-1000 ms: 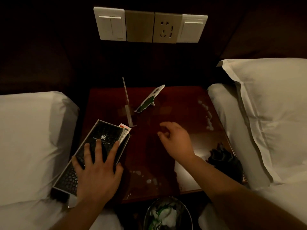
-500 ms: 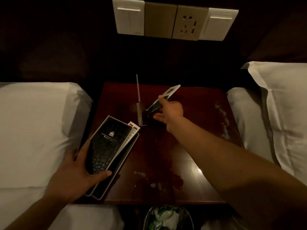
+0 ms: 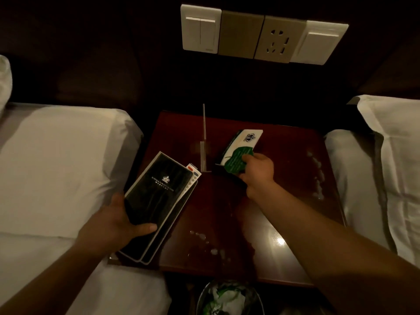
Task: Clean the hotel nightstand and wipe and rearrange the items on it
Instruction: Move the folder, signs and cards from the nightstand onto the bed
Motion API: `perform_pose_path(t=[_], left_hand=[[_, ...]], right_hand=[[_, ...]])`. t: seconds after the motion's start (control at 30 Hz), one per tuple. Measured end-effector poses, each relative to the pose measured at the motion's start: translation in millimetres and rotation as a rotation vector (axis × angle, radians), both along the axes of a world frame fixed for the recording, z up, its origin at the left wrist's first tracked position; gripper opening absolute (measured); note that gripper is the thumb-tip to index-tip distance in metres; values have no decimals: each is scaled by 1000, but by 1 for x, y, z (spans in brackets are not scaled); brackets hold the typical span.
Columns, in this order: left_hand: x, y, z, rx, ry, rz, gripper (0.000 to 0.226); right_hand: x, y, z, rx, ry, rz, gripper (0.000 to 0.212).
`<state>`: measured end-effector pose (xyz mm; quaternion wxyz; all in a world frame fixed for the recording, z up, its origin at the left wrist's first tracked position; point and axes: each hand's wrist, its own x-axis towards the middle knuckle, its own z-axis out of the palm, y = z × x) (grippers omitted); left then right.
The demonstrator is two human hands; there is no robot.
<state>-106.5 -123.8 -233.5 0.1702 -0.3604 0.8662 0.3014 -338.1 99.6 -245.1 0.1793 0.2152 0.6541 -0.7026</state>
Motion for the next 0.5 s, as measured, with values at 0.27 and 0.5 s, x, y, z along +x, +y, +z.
perform_pose_path(t=[0.27, 0.5], left_hand=[[15, 16, 5, 328, 138, 225, 67], [54, 40, 4, 574, 430, 532, 43]], right_hand=[[43, 40, 25, -122, 8, 65, 13], [72, 55, 50, -148, 59, 158, 16]])
